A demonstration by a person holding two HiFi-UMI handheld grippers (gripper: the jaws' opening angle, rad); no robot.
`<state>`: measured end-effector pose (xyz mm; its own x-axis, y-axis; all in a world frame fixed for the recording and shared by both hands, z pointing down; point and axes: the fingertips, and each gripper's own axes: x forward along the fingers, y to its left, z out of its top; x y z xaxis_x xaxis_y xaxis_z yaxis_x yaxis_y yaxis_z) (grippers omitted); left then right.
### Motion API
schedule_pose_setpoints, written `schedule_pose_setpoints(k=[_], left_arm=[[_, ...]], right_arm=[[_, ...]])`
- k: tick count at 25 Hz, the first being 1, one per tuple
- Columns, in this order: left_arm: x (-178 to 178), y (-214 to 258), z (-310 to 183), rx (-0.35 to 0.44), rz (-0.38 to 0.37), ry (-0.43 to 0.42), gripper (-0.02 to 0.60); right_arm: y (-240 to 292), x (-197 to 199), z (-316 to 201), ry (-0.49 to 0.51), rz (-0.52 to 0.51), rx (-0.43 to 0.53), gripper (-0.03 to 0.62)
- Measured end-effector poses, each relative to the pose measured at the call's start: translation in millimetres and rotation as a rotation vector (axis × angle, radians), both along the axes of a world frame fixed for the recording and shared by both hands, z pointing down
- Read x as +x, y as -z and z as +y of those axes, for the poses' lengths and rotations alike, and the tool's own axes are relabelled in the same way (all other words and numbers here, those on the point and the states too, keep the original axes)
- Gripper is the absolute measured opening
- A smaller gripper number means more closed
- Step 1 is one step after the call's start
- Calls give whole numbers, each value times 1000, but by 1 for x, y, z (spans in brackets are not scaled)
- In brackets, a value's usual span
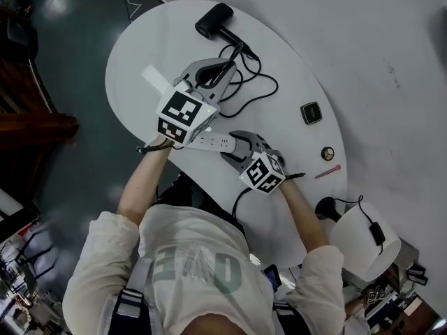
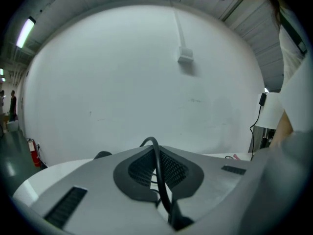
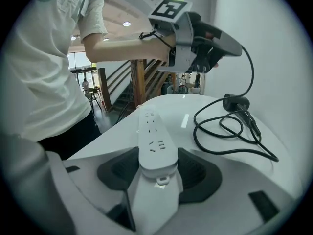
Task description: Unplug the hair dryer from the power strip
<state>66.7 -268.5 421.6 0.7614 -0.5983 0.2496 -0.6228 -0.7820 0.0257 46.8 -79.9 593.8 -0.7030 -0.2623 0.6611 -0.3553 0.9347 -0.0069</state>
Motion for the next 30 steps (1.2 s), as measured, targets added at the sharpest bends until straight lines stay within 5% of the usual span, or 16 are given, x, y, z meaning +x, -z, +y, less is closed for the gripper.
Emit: schedule_pose_setpoints(k=[6,10,22,30], left_arm=[[-13,-55,-15,-145,-35,84,16],[-14,-74,-18,-232,-18,114,178],[-14,-77,-14,-248,-7,133,245],[-22,-40,-15,-233,93,144,244]], right_arm=[[0,-2,0,9,-18,-10,252],[0,-2,1,14,-17,-19,252],[-2,-3,1,15,-13,-28,252],[-3,-4,1,23,-9,-62,252]])
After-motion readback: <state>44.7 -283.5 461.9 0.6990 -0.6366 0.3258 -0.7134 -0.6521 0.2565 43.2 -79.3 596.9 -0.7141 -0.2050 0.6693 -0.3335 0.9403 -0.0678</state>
